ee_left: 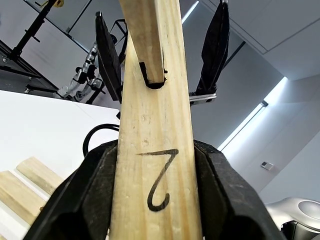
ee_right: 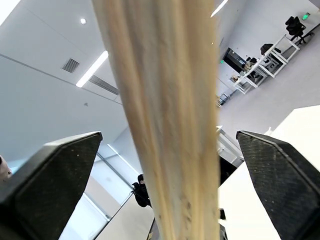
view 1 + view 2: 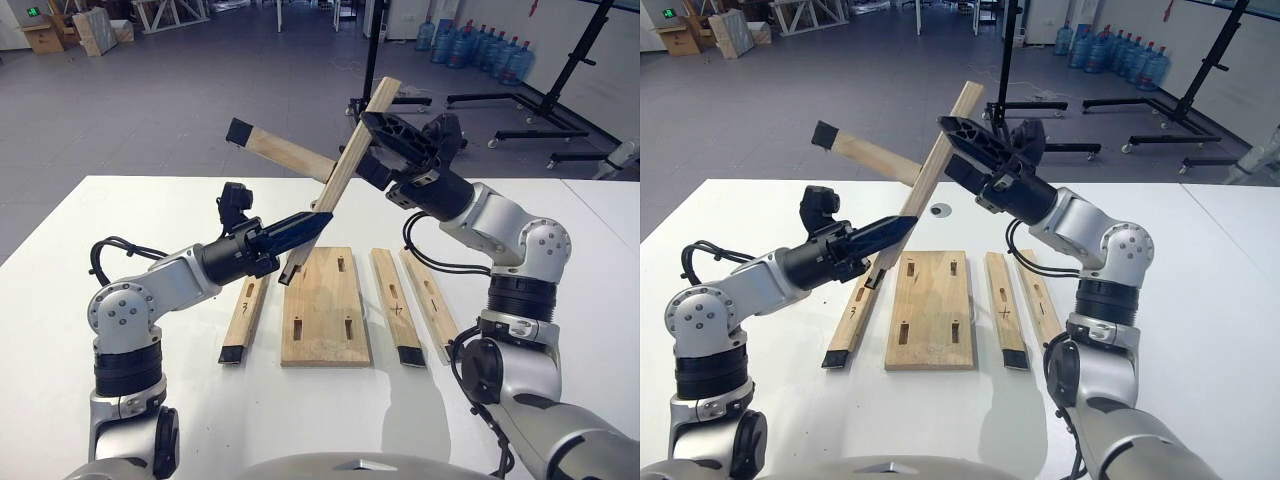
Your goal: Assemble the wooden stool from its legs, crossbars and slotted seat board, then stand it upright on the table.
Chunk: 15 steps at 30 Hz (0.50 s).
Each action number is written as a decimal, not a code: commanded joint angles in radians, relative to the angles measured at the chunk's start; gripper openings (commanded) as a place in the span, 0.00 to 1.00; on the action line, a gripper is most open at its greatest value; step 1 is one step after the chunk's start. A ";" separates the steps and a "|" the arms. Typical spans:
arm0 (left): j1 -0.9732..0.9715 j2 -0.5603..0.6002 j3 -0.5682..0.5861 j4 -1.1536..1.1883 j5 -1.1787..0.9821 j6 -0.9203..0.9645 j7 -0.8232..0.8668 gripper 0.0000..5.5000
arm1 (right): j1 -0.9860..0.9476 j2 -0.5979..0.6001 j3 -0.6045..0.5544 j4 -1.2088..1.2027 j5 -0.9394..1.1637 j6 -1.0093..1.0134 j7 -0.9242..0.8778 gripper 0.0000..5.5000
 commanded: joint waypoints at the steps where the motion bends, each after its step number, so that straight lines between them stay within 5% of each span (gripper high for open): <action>1: 0.009 0.015 -0.018 -0.013 0.000 -0.029 0.001 0.37 | -0.020 0.006 0.040 -0.029 0.035 -0.045 -0.032 0.90; 4: 0.011 0.020 -0.024 -0.010 0.000 -0.040 0.000 0.37 | -0.009 0.004 0.061 -0.035 0.041 -0.069 -0.038 0.90; 15: 0.021 0.033 -0.062 -0.020 0.001 -0.070 -0.007 0.37 | 0.014 -0.012 0.107 -0.045 0.065 -0.114 -0.049 0.55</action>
